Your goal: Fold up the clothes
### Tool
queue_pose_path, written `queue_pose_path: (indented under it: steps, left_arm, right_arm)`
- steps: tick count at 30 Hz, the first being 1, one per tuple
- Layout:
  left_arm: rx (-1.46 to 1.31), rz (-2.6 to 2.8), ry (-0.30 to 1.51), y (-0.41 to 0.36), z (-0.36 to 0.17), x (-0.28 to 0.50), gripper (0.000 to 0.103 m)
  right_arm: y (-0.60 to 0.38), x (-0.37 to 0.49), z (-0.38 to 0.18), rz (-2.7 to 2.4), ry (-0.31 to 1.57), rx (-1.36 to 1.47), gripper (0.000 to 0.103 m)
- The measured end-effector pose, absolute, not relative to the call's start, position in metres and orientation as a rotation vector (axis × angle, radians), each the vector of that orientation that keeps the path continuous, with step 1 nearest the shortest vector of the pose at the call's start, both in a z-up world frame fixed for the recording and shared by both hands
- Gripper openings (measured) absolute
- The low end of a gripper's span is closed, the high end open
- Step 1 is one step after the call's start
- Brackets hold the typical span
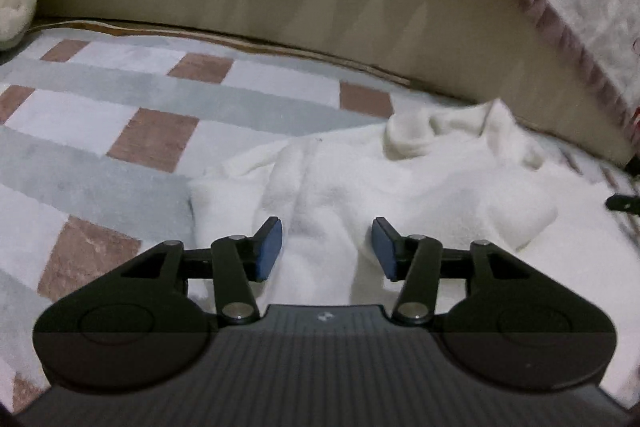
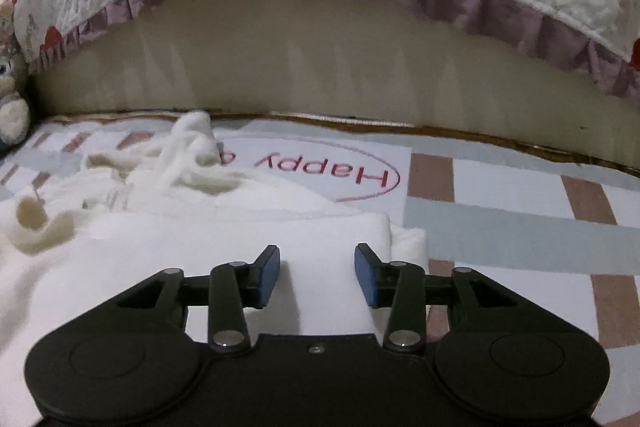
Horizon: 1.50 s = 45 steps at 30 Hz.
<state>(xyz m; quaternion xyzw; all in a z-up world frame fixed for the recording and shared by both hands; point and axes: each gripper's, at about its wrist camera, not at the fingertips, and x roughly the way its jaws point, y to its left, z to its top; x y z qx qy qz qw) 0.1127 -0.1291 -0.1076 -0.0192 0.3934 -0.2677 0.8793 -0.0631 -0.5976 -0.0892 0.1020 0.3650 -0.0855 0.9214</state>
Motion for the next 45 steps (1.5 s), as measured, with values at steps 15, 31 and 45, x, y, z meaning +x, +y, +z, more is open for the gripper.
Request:
queue_pose_path:
  steps: [15,31,45]
  left_arm:
    - [0.004,-0.574,0.783,-0.139,-0.120,0.113,0.066]
    - [0.104,-0.453,0.489,-0.141,-0.074,0.084,0.011]
    - [-0.011,-0.520,0.757,-0.134,-0.126,0.117,0.043]
  right_arm:
    - [-0.621,-0.054,-0.110,-0.154,0.754,0.304,0.032]
    - [-0.595,-0.082,-0.057,-0.303,0.536,0.109,0.007]
    - [-0.644,-0.062,-0.121,-0.250,0.745,0.487,0.030]
